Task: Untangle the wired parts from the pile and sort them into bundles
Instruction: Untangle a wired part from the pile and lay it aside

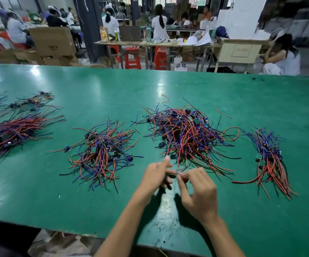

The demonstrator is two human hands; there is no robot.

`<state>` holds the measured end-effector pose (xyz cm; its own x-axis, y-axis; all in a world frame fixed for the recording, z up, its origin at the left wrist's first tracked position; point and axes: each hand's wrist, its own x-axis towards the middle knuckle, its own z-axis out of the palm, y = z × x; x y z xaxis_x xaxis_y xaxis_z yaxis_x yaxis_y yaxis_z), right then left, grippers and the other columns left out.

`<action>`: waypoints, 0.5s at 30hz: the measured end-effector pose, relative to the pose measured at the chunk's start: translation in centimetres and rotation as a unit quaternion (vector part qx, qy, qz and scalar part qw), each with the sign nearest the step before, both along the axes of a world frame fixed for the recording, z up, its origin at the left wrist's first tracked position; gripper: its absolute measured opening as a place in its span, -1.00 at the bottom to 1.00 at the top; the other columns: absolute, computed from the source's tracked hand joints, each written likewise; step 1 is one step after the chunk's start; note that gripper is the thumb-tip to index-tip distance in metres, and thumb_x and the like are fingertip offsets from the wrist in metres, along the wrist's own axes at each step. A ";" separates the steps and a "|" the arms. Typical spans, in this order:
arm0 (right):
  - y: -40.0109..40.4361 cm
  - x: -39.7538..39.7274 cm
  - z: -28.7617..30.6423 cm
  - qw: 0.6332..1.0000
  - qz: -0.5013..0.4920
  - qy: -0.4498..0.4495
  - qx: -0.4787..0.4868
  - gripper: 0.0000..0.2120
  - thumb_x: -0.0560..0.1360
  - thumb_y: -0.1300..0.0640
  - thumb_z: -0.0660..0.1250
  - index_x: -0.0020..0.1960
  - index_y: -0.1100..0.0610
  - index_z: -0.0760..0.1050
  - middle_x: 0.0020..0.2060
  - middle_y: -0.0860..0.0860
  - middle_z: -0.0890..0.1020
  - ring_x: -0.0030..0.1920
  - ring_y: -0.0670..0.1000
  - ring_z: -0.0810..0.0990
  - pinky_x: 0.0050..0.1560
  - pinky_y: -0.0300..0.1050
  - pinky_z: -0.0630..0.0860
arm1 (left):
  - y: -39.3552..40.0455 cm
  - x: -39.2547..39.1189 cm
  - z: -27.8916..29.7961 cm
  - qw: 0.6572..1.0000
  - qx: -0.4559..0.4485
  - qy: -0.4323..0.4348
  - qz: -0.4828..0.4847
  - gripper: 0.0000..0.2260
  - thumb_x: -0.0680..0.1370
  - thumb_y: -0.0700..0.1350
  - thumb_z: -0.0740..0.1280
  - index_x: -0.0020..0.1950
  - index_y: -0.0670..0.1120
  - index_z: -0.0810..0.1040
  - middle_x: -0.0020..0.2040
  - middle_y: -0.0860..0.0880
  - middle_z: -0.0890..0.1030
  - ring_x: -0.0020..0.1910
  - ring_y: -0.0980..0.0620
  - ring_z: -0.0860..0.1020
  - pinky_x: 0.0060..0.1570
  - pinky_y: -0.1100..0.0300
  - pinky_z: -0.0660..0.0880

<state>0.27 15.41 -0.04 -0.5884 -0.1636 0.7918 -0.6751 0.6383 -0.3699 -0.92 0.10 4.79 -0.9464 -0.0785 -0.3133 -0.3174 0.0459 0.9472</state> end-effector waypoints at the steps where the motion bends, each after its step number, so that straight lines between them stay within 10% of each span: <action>1: -0.1 0.3 0.0 0.999 0.031 0.015 0.022 -0.87 0.55 0.18 0.41 -0.17 0.14 0.54 -0.25 -0.02 0.56 -0.24 0.07 0.49 -0.19 -0.06 0.46 | 0.7 -0.3 -0.3 1.000 0.030 -0.004 0.005 -0.63 0.69 0.09 0.17 0.09 -0.17 0.63 -0.19 -0.02 0.72 -0.45 0.14 0.56 -0.48 0.32 0.44; 8: 0.1 1.1 0.7 0.985 0.158 -0.045 0.049 -0.86 0.55 0.04 0.35 -0.13 0.09 0.56 -0.21 -0.10 0.58 -0.20 0.01 0.49 -0.18 -0.08 0.45 | 0.6 -0.4 -1.8 0.997 0.060 0.044 0.034 -0.84 0.59 -0.14 0.40 0.05 -0.22 0.70 -0.34 0.04 0.66 -0.39 0.18 0.52 -0.37 0.41 0.44; 15: 0.9 -0.8 0.8 0.900 0.069 -0.372 -0.216 -0.36 0.58 -0.39 -0.07 -0.10 -0.11 0.71 -0.21 -0.09 0.73 -0.07 -0.01 0.68 0.15 0.15 0.51 | -0.6 1.3 -3.0 0.988 0.042 0.145 0.036 -0.90 0.57 -0.18 0.42 0.04 -0.14 0.71 -0.33 0.05 0.63 -0.42 0.18 0.44 -0.39 0.35 0.37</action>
